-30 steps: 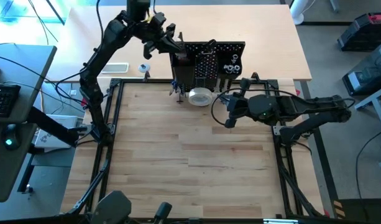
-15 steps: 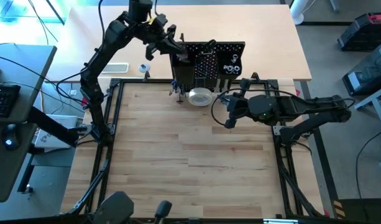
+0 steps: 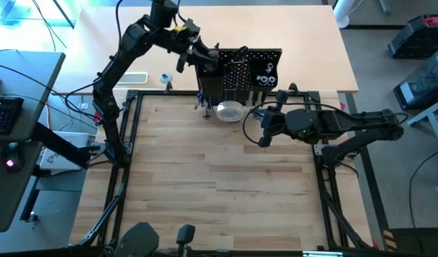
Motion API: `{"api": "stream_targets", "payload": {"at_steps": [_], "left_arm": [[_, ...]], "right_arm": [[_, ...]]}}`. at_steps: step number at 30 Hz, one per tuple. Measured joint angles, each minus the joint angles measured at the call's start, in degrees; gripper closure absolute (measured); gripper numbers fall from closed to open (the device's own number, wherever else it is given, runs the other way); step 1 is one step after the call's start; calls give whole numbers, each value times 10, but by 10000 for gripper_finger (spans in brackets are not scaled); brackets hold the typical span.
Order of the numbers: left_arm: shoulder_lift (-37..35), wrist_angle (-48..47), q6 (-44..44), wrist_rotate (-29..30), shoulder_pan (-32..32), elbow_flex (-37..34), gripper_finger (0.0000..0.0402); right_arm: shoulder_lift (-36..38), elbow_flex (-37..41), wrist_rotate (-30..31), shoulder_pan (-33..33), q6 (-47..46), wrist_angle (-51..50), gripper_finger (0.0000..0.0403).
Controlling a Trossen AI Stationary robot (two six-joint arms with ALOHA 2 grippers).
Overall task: Hang tools onto peg board
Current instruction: Put the transparent safety glasses into the left black bin on the peg board
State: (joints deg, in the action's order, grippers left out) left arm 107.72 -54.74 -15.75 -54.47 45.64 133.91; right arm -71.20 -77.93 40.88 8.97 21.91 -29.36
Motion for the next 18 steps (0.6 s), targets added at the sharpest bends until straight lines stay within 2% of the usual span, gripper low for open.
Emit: {"api": "stream_targets", "payload": {"at_steps": [8,18], "left_arm": [[-4,-1,-2,31,0,0,217],[-37,-32,-45,86,0,0,206]], "right_arm": [[0,0,-6,0,0,-2,403],[0,0,-6,0,-5,-13,403]]}}
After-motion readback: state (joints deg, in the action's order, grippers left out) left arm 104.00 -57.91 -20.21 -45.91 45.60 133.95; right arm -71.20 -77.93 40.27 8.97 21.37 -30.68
